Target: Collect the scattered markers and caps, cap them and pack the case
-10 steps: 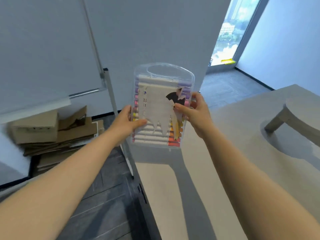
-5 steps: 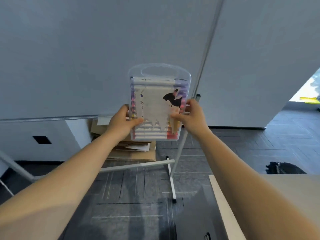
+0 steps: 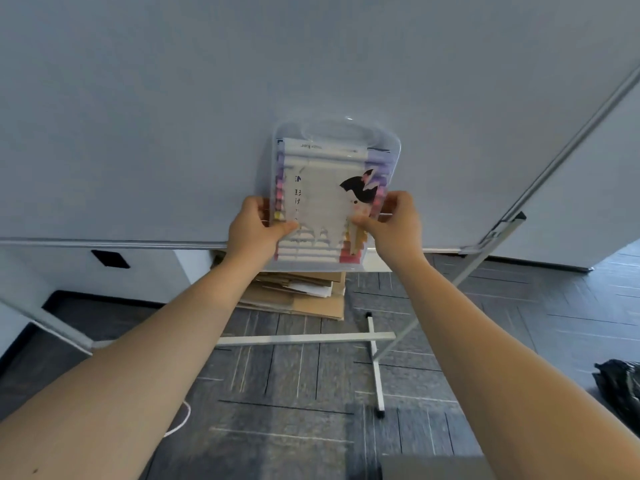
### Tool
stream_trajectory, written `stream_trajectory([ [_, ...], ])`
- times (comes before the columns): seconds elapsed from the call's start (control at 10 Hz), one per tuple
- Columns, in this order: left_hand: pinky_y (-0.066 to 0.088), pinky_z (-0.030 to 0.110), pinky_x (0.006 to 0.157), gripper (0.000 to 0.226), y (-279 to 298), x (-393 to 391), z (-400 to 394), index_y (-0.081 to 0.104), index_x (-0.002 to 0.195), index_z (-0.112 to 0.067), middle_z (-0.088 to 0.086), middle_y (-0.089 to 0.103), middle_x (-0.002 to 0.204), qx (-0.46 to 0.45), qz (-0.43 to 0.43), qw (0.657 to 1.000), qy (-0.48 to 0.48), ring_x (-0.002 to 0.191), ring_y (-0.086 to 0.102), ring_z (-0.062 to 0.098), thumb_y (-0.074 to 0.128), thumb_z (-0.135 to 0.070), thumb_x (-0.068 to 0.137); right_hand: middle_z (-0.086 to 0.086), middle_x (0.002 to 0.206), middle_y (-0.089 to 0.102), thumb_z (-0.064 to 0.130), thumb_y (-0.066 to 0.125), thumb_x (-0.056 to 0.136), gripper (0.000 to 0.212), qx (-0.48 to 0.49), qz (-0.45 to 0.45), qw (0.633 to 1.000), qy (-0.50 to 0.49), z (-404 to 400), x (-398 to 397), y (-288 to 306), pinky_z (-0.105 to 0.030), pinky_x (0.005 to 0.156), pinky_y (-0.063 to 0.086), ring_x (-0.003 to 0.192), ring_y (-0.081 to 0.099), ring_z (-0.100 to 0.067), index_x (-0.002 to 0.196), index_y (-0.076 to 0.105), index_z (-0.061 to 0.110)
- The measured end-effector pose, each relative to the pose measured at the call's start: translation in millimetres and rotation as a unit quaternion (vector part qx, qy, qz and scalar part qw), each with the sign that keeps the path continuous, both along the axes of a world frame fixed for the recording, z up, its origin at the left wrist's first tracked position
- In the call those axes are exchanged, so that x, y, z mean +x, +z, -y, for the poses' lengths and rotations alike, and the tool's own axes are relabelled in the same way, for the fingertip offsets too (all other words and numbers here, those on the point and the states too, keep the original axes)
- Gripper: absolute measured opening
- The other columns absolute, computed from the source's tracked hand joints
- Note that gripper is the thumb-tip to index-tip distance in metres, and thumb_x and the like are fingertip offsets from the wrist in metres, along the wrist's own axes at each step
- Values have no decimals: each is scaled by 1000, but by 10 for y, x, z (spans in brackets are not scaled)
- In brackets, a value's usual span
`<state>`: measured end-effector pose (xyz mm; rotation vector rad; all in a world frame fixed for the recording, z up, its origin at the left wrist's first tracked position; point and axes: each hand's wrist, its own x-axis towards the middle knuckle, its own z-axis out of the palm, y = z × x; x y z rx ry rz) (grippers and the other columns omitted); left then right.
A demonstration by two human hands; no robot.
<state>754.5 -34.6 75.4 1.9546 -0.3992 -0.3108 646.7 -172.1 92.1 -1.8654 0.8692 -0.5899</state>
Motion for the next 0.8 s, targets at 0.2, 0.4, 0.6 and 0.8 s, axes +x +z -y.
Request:
stream_trajectory([
  [0.2, 41, 28, 85, 48, -240, 105, -17, 44, 119, -1, 13, 57, 120, -5, -17, 1000, -14, 110, 55, 27, 69, -14, 80, 10, 84, 50, 12, 72, 77, 40, 3, -3, 1000, 12, 44, 118, -214, -12, 63, 41, 84, 52, -13, 99, 39, 16],
  [0.4, 42, 25, 83, 43, -350, 86, -18, 44, 117, 0, 14, 57, 120, -29, -32, 999, -17, 110, 55, 25, 66, -10, 82, 4, 96, 52, 14, 71, 78, 39, -13, -9, 1000, 27, 58, 131, -297, -11, 63, 38, 88, 51, -12, 101, 39, 16],
  [0.6, 46, 32, 87, 41, -405, 117, 12, 45, 115, -3, 15, 59, 118, -36, -44, 998, -33, 109, 57, 31, 66, -13, 81, 3, 97, 50, 18, 71, 79, 48, -11, -19, 999, 37, 72, 102, -350, -20, 72, 39, 88, 48, -13, 116, 44, 5],
  [0.8, 39, 27, 90, 51, -378, 98, -33, 45, 120, -1, 11, 52, 124, -27, -21, 999, 15, 114, 50, 20, 69, -18, 79, -5, 118, 52, 24, 72, 78, 59, 4, -32, 999, 28, 113, 30, -318, -24, 87, 40, 102, 48, -12, 124, 40, 5],
])
